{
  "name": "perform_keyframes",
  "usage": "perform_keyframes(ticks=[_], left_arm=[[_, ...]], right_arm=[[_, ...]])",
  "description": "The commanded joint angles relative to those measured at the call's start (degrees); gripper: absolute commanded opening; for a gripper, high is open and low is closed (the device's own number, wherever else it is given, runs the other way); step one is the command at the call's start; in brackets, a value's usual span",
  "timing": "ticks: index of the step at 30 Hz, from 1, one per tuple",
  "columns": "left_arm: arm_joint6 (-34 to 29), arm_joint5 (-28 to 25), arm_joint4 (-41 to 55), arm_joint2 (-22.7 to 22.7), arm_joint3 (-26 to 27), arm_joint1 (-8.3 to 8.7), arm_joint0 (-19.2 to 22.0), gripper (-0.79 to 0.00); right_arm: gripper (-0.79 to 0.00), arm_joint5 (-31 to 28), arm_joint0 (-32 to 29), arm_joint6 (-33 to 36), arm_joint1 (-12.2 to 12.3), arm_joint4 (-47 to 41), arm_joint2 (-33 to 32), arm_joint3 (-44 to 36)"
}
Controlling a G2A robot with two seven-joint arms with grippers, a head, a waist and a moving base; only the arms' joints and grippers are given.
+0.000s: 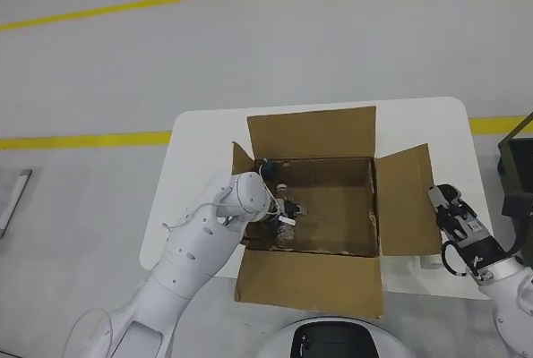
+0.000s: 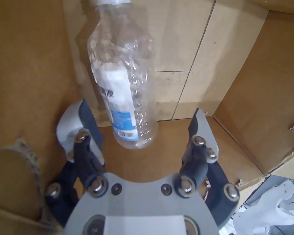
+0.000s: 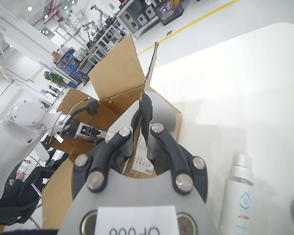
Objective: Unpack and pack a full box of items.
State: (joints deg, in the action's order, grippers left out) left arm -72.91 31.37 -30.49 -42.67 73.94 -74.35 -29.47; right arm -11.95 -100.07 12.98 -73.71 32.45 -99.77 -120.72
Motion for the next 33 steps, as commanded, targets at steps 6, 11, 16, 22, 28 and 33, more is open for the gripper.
perform_keyframes(ticks=[6, 11, 16, 22, 28, 33], left_arm=[[-0.42, -0.42, -0.09, -3.43, 4.74, 1.10, -0.26, 0.000], [-1.26, -1.26, 0.13, -9.05, 10.71, 2.78, -2.01, 0.000], [-1.39, -1.39, 0.53, -16.17, 17.63, 4.70, -5.05, 0.000], [-0.10, -0.09, -0.67, -22.12, 22.51, 6.30, -8.76, 0.000], [1.52, 1.26, -1.06, -25.59, 22.98, 7.18, -11.75, 0.000], [3.37, 1.62, -1.21, -26.38, 22.24, 7.47, -13.02, 0.000]], right_arm=[[-0.785, 0.43, 0.02, -0.31, 0.10, 0.04, -0.28, 0.13], [-0.785, 0.96, 0.25, -0.69, 0.22, 0.21, -1.36, 0.97], [-0.785, 1.33, 0.64, -0.85, 0.34, 0.37, -2.23, 2.05], [-0.785, 1.45, 1.19, -0.87, 0.44, 0.87, -2.15, 3.54], [-0.785, 1.27, 1.62, -0.84, 0.54, 1.92, -1.52, 5.42], [-0.785, 1.52, 1.85, -0.98, 0.61, 2.74, -1.35, 6.87]])
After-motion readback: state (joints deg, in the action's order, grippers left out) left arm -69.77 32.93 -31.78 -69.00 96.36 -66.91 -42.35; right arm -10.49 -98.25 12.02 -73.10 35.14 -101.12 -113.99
